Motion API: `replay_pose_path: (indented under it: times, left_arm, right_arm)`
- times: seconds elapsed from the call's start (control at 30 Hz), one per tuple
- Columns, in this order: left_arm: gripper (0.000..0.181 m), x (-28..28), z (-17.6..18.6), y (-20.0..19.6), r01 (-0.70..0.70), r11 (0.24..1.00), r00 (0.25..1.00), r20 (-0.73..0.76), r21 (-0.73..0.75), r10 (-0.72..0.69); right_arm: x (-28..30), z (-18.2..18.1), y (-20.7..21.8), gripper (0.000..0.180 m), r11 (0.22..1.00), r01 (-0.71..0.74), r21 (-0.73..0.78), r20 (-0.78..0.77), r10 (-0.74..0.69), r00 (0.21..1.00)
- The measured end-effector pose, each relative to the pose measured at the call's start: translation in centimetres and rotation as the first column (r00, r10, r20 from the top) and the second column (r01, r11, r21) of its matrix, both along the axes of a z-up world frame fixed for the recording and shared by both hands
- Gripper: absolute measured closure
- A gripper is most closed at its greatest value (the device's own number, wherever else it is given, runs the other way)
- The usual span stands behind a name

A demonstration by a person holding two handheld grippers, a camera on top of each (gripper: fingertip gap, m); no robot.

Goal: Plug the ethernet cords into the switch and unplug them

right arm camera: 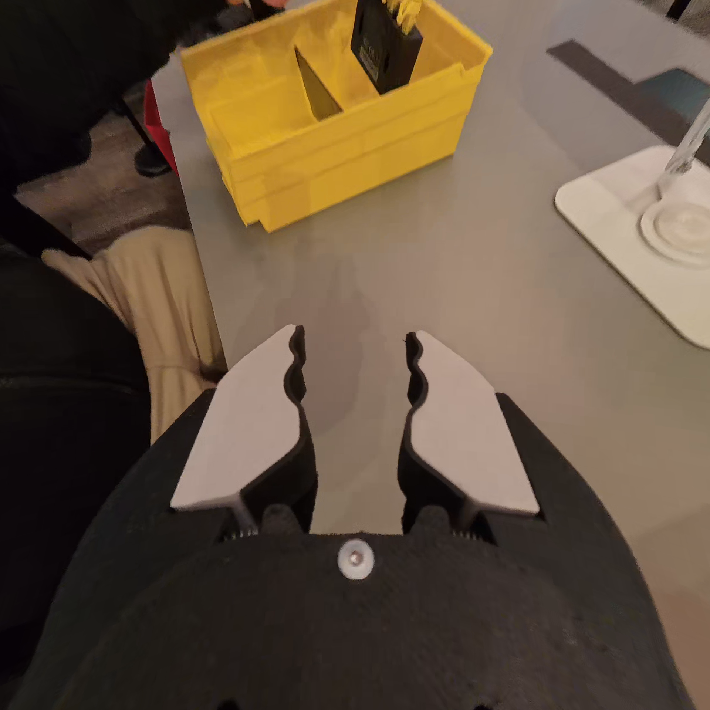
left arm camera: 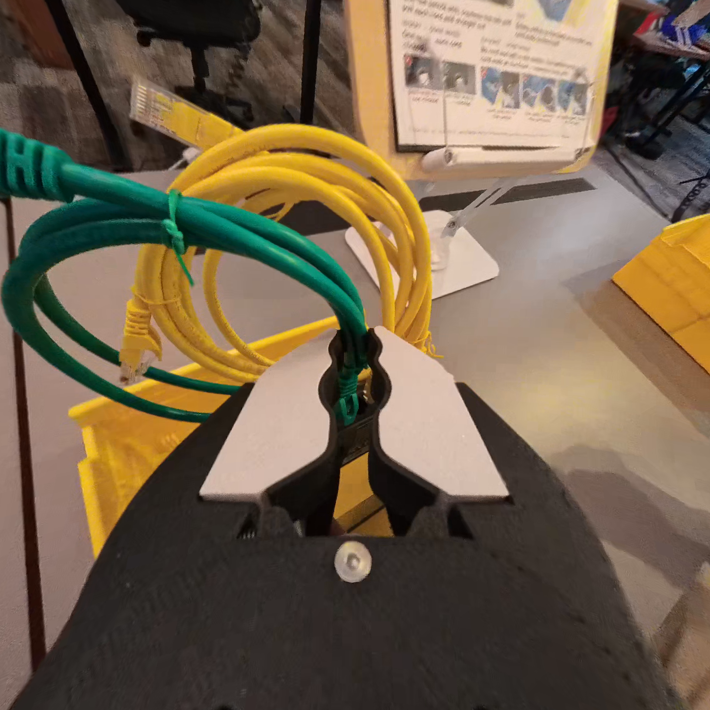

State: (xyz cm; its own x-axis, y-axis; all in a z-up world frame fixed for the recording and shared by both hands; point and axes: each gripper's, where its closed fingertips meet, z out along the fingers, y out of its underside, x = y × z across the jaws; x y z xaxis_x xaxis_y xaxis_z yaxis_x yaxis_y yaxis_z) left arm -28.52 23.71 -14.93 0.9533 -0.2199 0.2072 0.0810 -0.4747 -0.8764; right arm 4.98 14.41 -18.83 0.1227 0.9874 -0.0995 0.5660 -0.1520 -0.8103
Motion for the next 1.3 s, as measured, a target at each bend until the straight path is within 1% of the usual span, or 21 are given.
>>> replay_pose_path:
  times: [0.13,0.27,0.37,0.47,0.53,0.57,0.7,0.8,0.9,0.97,1.07,1.3]
  left_arm:
    - [0.169,3.7,4.5,-1.1,0.093,0.992,0.995,-0.055,0.085,-0.089]
    - [0.169,9.0,7.6,-2.7,0.201,0.967,0.977,-0.101,0.153,-0.187]
    - [0.169,13.6,8.4,-4.0,0.301,0.938,0.953,-0.097,0.171,-0.287]
    - [0.169,17.7,8.0,-5.3,0.386,0.908,0.923,-0.067,0.165,-0.38]
    - [0.169,19.8,7.6,-5.9,0.426,0.89,0.904,-0.047,0.16,-0.425]
    - [0.169,20.5,7.4,-6.1,0.44,0.885,0.898,-0.05,0.155,-0.437]
    - [0.169,22.3,6.4,-6.7,0.479,0.867,0.878,-0.058,0.14,-0.475]
    - [0.169,22.6,6.1,-6.6,0.485,0.863,0.874,-0.04,0.141,-0.484]
    - [0.169,22.3,5.9,-6.2,0.477,0.868,0.878,-0.032,0.139,-0.477]
    - [0.168,22.3,6.2,-6.3,0.485,0.862,0.871,0.0,0.15,-0.491]
    - [0.166,21.9,6.5,-6.2,0.479,0.863,0.874,0.002,0.16,-0.485]
    - [0.142,20.9,8.8,-6.7,0.469,0.852,0.875,0.007,0.233,-0.484]
  right_arm:
    - [-2.9,2.2,0.3,0.114,0.999,0.002,0.036,-0.078,0.001,0.997]
    - [-5.7,3.9,0.4,0.104,0.997,-0.008,0.081,-0.131,0.018,0.991]
    - [-7.7,4.9,0.6,0.097,0.997,-0.01,0.072,-0.188,0.023,0.982]
    - [-9.5,6.1,0.6,0.095,0.998,-0.037,0.048,-0.272,0.049,0.961]
    - [-10.6,5.8,0.4,0.091,0.997,-0.075,0.022,-0.27,0.078,0.96]
    - [-11.0,5.7,0.2,0.094,0.995,-0.094,0.023,-0.269,0.097,0.958]
    - [-12.1,4.6,-0.2,0.127,0.99,-0.136,0.043,-0.211,0.142,0.967]
    - [-12.4,4.1,-0.6,0.134,0.985,-0.171,0.025,-0.195,0.172,0.966]
    - [-12.6,4.0,-0.6,0.141,0.984,-0.173,0.032,-0.186,0.176,0.967]
    - [-12.7,4.5,-0.9,0.145,0.979,-0.202,-0.004,-0.216,0.197,0.956]
    - [-12.8,4.9,-1.3,0.146,0.974,-0.223,-0.036,-0.244,0.208,0.947]
    - [-12.1,5.6,-0.9,0.146,0.978,-0.204,-0.053,-0.302,0.179,0.936]
